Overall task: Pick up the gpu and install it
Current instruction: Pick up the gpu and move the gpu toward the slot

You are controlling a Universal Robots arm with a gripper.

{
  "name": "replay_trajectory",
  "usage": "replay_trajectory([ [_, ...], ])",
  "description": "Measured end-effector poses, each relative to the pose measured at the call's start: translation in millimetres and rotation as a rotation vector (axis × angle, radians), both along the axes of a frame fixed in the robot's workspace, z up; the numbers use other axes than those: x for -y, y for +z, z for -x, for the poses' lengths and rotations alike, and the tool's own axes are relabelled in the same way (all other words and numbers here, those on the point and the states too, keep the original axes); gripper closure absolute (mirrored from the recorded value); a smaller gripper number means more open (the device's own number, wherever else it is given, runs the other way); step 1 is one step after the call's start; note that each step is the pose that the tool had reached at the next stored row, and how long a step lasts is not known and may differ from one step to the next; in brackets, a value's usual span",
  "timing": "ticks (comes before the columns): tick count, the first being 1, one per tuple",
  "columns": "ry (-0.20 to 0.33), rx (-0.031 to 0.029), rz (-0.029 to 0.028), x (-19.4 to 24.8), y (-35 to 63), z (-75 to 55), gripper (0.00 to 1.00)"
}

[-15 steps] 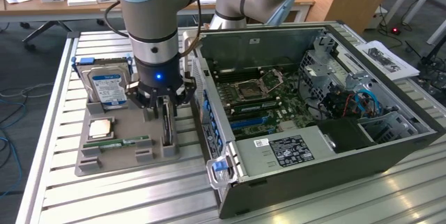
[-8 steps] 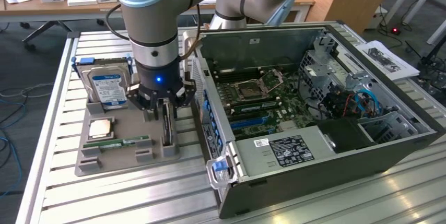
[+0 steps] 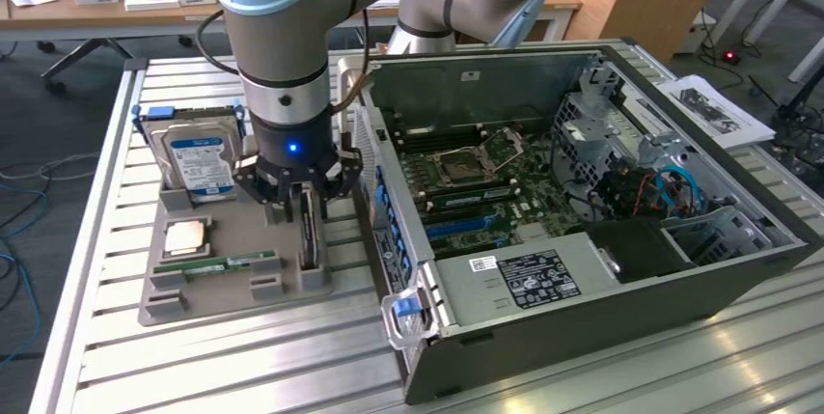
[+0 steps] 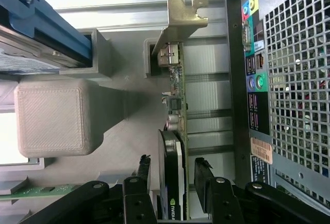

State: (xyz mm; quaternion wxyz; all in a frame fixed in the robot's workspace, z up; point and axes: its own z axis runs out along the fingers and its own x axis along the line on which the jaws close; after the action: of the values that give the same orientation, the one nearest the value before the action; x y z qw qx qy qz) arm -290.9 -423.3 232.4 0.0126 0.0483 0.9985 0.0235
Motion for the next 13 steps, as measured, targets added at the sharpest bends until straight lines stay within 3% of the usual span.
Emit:
replay_trajectory([
  [13,0.023,0.0001,0.0,0.0,-0.1,0.0,0.53],
])
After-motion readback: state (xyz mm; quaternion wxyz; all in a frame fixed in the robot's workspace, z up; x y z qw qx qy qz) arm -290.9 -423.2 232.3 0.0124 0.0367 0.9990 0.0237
